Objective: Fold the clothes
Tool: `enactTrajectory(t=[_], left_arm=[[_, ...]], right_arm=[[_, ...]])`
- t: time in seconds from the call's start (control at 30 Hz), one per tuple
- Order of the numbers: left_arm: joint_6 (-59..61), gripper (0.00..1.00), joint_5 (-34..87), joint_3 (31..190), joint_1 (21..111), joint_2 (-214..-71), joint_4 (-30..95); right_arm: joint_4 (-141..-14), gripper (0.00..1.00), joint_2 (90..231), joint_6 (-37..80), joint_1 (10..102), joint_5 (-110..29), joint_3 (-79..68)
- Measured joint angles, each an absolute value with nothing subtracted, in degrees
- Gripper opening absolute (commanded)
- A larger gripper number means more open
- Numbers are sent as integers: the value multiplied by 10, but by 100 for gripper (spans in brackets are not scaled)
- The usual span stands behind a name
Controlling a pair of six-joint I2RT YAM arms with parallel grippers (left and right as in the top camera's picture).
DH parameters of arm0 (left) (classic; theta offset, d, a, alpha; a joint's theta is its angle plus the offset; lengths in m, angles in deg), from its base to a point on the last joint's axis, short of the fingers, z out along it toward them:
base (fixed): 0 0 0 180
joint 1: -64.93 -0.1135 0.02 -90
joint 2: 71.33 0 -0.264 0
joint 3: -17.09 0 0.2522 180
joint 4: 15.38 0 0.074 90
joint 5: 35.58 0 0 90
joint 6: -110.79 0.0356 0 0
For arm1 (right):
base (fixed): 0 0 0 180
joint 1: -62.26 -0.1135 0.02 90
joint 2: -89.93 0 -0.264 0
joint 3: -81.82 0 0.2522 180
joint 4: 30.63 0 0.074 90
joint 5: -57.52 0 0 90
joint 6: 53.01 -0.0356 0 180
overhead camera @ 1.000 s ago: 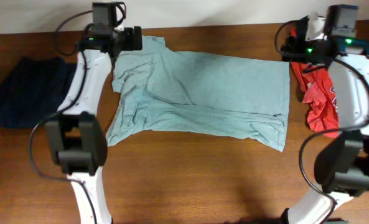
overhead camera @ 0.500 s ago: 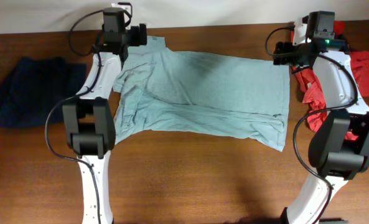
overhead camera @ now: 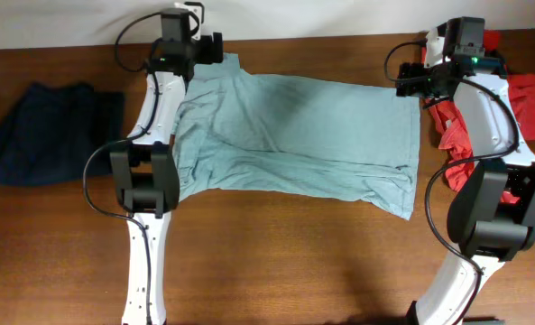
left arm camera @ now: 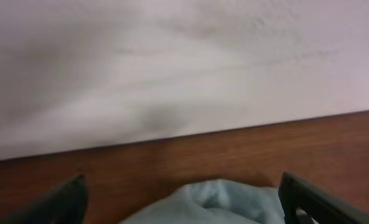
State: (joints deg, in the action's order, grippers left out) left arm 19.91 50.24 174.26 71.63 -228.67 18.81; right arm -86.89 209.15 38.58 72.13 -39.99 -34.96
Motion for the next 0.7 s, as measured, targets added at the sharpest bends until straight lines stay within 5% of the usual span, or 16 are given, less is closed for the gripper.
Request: enactTrajectory(t=[0.4, 0.5, 0.6, 0.7], left_arm=[[199, 90, 499, 1747, 723, -2314, 218], [200, 74, 499, 1747, 724, -2314, 222], [201, 44, 499, 1747, 727, -2314, 227], [207, 35, 499, 1747, 733, -2314, 230]], right_arm=[[-877, 81, 2092, 390, 721, -400, -350], [-879, 81, 2091, 390, 721, -400, -350], [-883, 81, 2092, 390, 721, -400, -350], [-894, 81, 2091, 391, 721, -400, -350]])
